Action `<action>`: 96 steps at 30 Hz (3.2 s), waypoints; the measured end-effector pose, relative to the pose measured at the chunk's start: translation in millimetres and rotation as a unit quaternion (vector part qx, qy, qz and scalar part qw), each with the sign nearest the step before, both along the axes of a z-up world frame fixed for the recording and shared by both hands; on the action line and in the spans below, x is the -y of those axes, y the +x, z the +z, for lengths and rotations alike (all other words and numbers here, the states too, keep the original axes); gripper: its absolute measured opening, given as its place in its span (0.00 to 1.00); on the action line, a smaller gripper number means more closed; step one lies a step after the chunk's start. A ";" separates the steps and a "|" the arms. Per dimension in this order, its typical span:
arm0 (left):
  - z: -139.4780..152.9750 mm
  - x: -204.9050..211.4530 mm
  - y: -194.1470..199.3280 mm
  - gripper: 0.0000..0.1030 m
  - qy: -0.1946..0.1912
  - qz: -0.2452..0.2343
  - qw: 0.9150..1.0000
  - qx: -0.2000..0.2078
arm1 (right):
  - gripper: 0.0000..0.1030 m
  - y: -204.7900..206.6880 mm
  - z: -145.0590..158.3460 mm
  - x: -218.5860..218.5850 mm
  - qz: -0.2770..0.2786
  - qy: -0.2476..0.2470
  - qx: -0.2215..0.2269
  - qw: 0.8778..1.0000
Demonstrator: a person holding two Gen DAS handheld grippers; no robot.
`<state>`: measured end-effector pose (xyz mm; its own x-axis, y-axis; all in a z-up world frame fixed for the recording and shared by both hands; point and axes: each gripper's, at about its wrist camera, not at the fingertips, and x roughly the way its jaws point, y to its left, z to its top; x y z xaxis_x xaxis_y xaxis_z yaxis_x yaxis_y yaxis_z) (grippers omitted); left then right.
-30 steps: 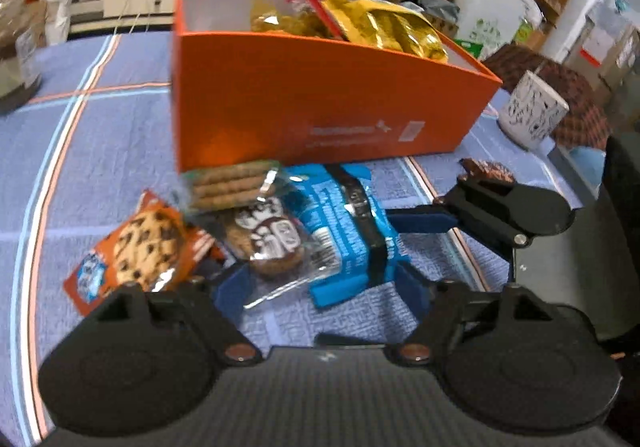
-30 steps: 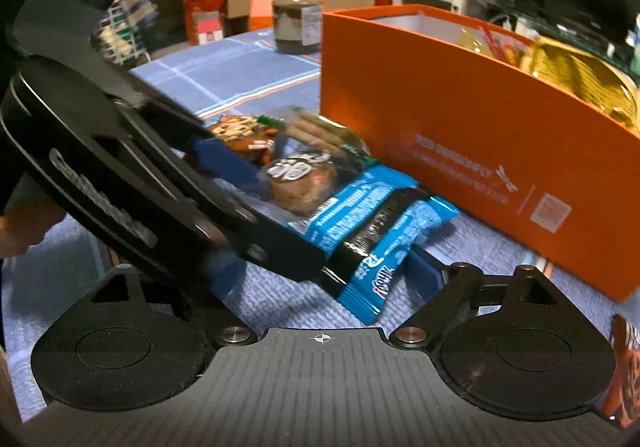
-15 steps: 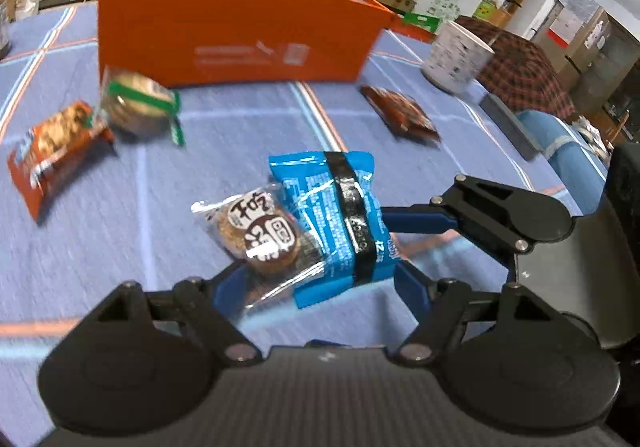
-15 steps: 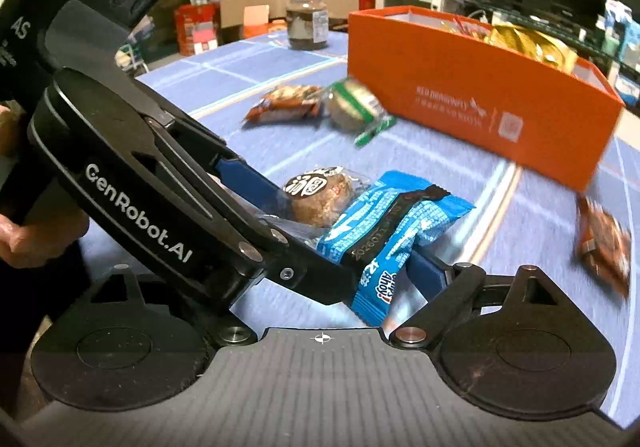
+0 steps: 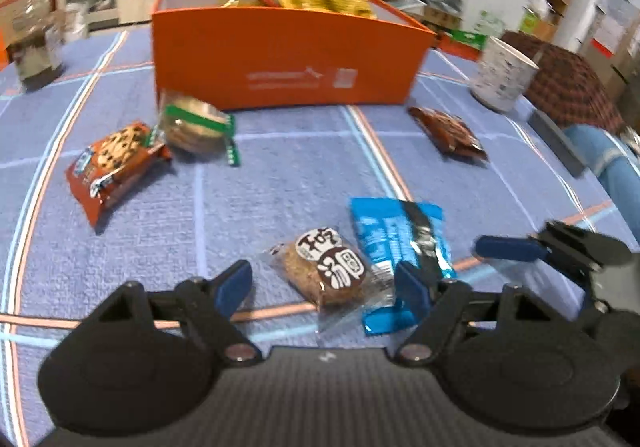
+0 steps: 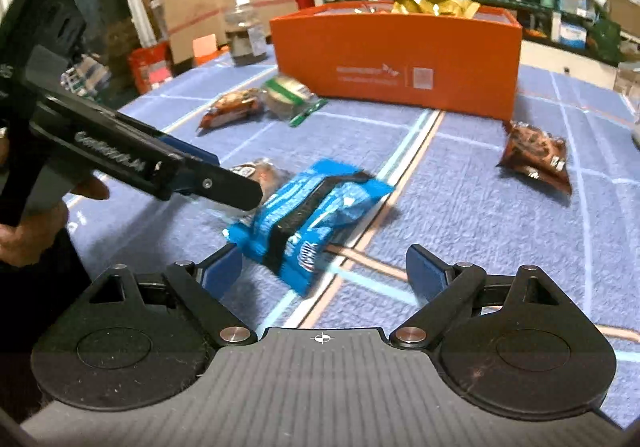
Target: Organize snacks
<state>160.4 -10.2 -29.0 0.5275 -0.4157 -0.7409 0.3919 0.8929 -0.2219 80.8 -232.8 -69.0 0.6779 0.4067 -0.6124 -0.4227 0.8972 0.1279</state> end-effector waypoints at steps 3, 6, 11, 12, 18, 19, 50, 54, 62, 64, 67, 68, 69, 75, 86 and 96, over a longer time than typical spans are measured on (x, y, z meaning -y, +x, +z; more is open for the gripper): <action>-2.8 -4.1 4.4 0.81 0.015 0.017 1.000 0.011 | 0.80 4.1 0.5 1.7 0.000 0.013 -0.001 1.000; -4.0 -16.7 10.2 0.81 0.030 0.037 0.999 0.014 | 0.81 9.2 -1.1 -1.7 -0.002 0.011 -0.003 1.000; -2.6 -42.2 17.3 0.74 0.056 0.070 0.996 0.017 | 0.81 13.5 -0.5 -6.6 -0.003 0.011 0.000 1.000; 0.5 -46.2 15.0 0.74 0.044 0.072 0.996 0.014 | 0.81 14.5 0.5 -7.7 -0.004 0.011 0.004 1.000; -0.2 -38.4 -3.9 0.74 -0.053 0.026 0.998 -0.034 | 0.82 25.3 3.9 -15.3 -0.007 0.019 0.015 1.000; -3.1 -33.6 -4.0 0.74 -0.058 0.021 0.997 -0.039 | 0.83 28.7 3.1 -17.4 -0.006 0.017 0.014 1.000; -4.4 2.1 5.2 0.49 -0.090 -0.040 0.994 -0.056 | 0.22 18.0 0.1 -43.6 0.009 -0.025 0.020 0.999; 4.9 1.5 -1.0 0.48 -0.083 -0.044 0.995 -0.042 | 0.17 9.9 6.8 -50.0 0.015 -0.028 0.032 0.999; 0.7 -16.0 1.8 0.62 -0.031 -0.028 0.999 -0.029 | 0.37 12.6 3.9 -46.1 0.022 -0.024 0.014 0.999; 3.4 -23.3 0.1 0.63 -0.029 -0.024 0.999 -0.024 | 0.57 12.1 7.1 -42.6 0.026 -0.023 0.019 0.999; 5.5 -34.5 -0.2 0.64 -0.033 -0.011 0.999 -0.024 | 0.75 17.3 11.1 -41.8 0.040 -0.036 0.034 0.998; 6.8 -37.7 0.0 0.64 -0.032 -0.004 0.999 -0.022 | 0.75 22.4 11.7 -43.4 0.047 -0.042 0.035 0.997; 8.1 -41.1 1.2 0.64 -0.034 0.001 0.999 -0.021 | 0.77 27.7 12.1 -45.1 0.051 -0.041 0.031 0.997; 19.6 -47.9 11.3 0.65 -0.008 0.015 1.000 0.007 | 0.77 49.0 -2.3 -67.7 0.076 -0.058 -0.005 0.995; 4.9 -28.8 60.7 0.65 0.053 -0.006 0.998 0.015 | 0.73 43.2 -4.0 -89.1 0.063 -0.074 0.006 0.995; -9.3 -25.8 56.9 0.65 0.062 0.000 0.998 0.011 | 0.67 43.4 -5.2 -88.5 0.062 -0.069 0.019 0.996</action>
